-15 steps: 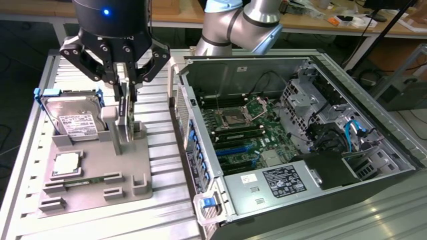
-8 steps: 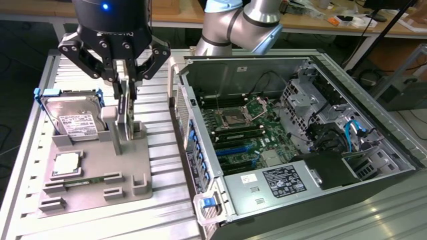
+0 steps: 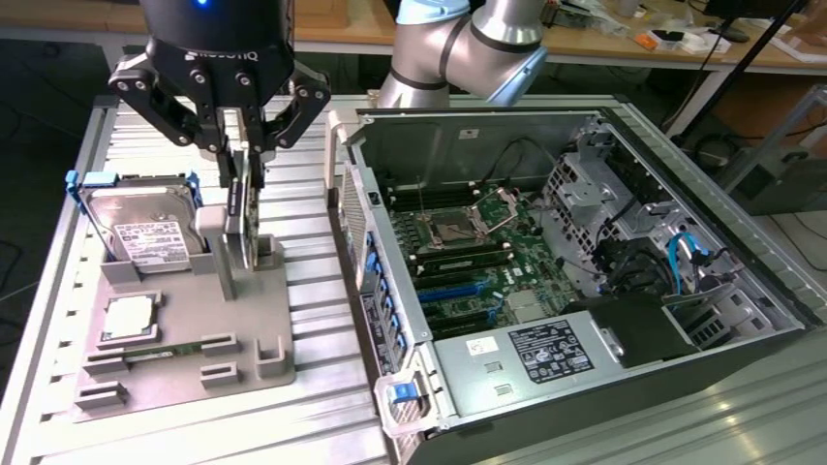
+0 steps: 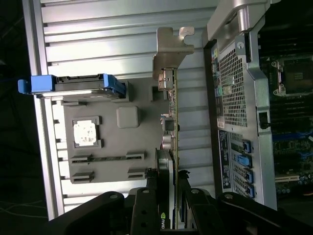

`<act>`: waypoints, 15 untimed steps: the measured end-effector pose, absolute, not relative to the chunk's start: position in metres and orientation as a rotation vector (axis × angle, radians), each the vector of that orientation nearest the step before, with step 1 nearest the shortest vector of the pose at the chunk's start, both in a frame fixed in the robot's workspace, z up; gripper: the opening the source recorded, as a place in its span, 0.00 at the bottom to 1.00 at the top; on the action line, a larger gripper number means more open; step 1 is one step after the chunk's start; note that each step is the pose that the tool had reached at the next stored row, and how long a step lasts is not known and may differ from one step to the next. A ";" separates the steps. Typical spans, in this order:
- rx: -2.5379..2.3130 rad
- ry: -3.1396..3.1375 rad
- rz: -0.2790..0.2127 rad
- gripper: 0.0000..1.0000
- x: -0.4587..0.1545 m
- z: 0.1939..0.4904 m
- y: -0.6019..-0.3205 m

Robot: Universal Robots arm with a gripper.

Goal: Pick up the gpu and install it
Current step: 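Pick up the gpu and move the gpu toward the slot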

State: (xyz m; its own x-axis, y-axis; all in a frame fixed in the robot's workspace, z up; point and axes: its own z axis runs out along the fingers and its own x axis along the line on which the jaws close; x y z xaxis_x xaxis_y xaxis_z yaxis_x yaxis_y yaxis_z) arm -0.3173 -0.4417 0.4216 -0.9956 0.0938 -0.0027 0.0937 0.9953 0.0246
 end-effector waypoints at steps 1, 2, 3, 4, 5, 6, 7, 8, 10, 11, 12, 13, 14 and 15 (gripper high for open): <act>0.147 3.134 0.037 0.27 -0.317 0.422 -0.442; 0.147 3.134 0.037 0.27 -0.317 0.422 -0.442; 0.147 3.134 0.037 0.27 -0.317 0.422 -0.442; 0.147 3.134 0.037 0.27 -0.317 0.422 -0.442; 0.147 3.134 0.037 0.27 -0.317 0.422 -0.442; 0.147 3.134 0.037 0.27 -0.317 0.422 -0.442; 0.147 3.134 0.037 0.27 -0.317 0.422 -0.442; 0.147 3.134 0.037 0.27 -0.317 0.422 -0.442; 0.147 3.134 0.036 0.27 -0.316 0.422 -0.442; 0.147 3.134 0.037 0.27 -0.316 0.422 -0.442; 0.147 3.134 0.037 0.27 -0.315 0.422 -0.442; 0.147 3.134 0.037 0.27 -0.314 0.422 -0.442; 0.147 3.134 0.037 0.27 -0.313 0.422 -0.442; 0.147 3.134 0.037 0.27 -0.312 0.422 -0.442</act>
State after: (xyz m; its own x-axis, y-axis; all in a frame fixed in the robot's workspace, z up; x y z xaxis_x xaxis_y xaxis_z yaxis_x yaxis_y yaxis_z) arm -0.3123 -0.4417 0.4217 -0.9956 0.0938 -0.0026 0.0937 0.9953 0.0235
